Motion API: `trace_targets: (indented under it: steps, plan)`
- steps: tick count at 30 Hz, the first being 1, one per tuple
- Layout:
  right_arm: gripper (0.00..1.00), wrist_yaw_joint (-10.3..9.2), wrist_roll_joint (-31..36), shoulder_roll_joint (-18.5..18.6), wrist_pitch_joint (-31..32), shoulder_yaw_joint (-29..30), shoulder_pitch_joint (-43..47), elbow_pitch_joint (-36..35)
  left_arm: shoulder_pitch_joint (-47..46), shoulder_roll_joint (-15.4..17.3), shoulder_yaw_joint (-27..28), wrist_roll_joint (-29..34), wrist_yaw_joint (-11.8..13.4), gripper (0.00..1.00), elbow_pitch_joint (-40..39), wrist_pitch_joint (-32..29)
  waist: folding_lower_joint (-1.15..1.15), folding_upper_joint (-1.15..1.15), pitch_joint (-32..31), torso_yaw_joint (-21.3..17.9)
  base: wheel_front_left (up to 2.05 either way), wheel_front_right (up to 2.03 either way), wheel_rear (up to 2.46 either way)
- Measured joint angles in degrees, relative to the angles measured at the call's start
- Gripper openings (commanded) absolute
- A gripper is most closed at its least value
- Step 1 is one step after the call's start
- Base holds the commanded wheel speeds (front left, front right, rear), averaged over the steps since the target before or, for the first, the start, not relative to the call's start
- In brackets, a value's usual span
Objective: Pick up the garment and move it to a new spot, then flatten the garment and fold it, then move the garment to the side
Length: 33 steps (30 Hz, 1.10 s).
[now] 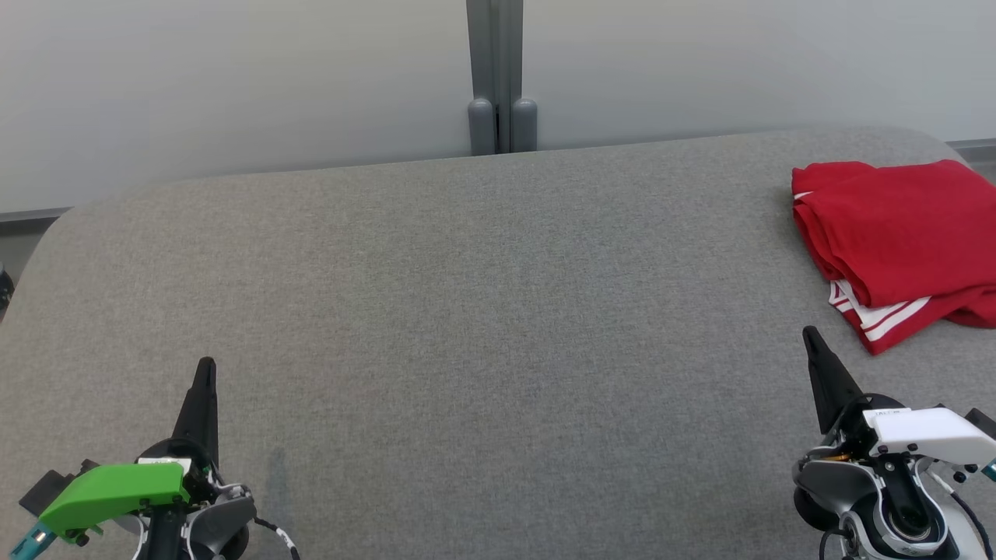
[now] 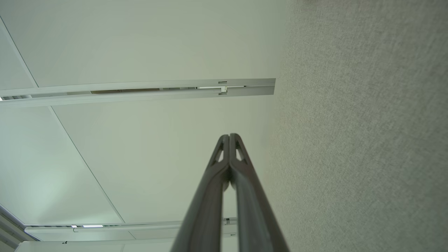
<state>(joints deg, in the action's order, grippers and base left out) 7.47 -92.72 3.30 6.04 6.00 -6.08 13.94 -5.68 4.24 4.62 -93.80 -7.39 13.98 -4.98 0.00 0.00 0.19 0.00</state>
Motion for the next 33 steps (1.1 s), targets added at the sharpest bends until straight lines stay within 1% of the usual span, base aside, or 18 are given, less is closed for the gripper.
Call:
trace_targets:
  steps: [33]
  plan:
    - [0.0,0.0,0.02,-0.2,0.19,0.23,-0.01,0.02,-0.07,-0.38,0.67,0.14,-0.01,0.0,0.01,-0.51,0.0,0.0,-0.01,0.0,0.0,0.0,0.0]
